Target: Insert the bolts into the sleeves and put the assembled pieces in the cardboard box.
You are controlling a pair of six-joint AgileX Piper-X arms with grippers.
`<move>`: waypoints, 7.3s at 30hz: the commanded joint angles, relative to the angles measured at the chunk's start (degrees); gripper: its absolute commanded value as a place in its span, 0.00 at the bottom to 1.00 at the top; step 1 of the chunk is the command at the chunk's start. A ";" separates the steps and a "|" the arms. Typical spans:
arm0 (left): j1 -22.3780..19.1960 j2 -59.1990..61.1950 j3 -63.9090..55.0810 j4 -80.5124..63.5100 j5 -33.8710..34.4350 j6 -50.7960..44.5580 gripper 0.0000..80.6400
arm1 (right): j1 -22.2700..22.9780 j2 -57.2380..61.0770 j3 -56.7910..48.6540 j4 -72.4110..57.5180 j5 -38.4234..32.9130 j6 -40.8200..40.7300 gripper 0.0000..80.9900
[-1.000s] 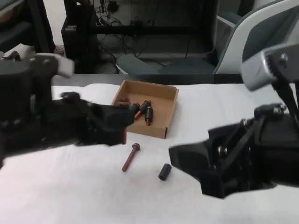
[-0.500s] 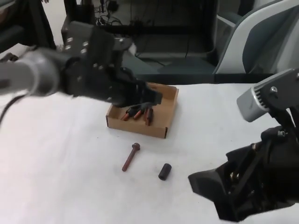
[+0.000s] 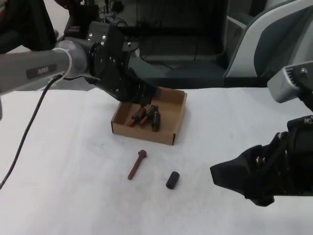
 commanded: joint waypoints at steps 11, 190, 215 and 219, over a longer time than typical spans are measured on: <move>0.09 1.33 -1.85 3.99 2.93 0.45 0.11 | -2.24 -0.29 -0.66 -0.71 -2.14 -0.60 0.84; 0.25 -83.35 55.47 9.57 -9.57 7.26 0.77 | -10.63 60.41 -25.38 -2.70 -6.36 31.50 0.25; 0.11 -77.27 55.47 3.53 -5.13 7.26 0.77 | -10.49 42.18 -25.86 -0.95 -6.77 15.28 0.01; 0.00 -71.17 55.47 1.12 -5.13 6.88 0.77 | -10.49 36.87 -25.86 0.74 -6.77 11.24 0.01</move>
